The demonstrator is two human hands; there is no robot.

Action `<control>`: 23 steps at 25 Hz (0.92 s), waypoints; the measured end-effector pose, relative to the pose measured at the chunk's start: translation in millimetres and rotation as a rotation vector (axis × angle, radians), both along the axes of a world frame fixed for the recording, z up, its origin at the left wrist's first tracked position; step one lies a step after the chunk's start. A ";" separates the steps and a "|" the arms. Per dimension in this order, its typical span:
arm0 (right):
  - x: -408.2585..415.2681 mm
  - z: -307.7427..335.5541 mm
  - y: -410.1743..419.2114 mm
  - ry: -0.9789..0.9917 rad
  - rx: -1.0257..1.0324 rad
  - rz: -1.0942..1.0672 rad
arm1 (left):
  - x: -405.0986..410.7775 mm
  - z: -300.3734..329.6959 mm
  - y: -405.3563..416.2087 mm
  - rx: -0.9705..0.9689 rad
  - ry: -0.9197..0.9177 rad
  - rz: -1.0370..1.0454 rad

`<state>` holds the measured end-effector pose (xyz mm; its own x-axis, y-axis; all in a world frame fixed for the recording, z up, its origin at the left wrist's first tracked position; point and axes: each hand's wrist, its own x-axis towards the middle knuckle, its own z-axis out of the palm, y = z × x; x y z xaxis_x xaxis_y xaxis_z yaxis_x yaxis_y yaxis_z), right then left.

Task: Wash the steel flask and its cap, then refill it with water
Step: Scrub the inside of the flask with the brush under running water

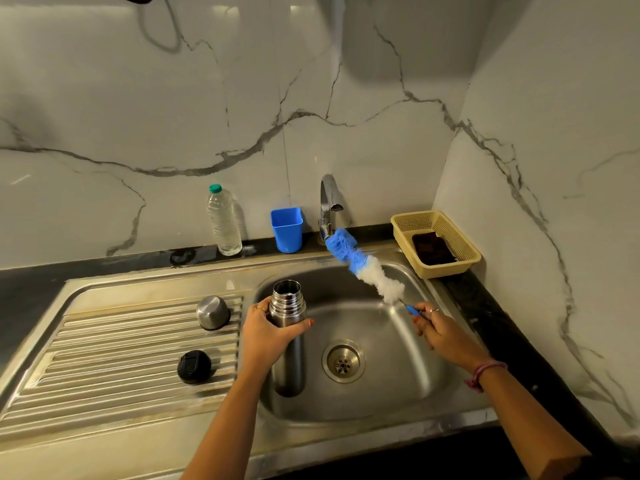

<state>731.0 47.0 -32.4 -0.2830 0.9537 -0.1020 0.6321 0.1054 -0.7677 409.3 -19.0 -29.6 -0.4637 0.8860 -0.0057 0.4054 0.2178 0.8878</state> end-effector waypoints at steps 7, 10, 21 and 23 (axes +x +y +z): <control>3.0 -8.9 11.6 0.067 0.095 -0.168 | 17.2 2.6 52.0 0.003 0.036 -0.103; -1.9 -10.4 14.3 0.071 0.138 -0.205 | 23.8 5.8 81.3 0.004 0.025 -0.186; -13.8 -34.5 56.8 0.084 -0.034 -0.320 | 35.7 -1.6 180.0 -0.075 0.136 -0.385; -12.9 -40.7 62.2 0.070 -0.052 -0.343 | 38.2 -2.7 192.1 -0.109 0.174 -0.413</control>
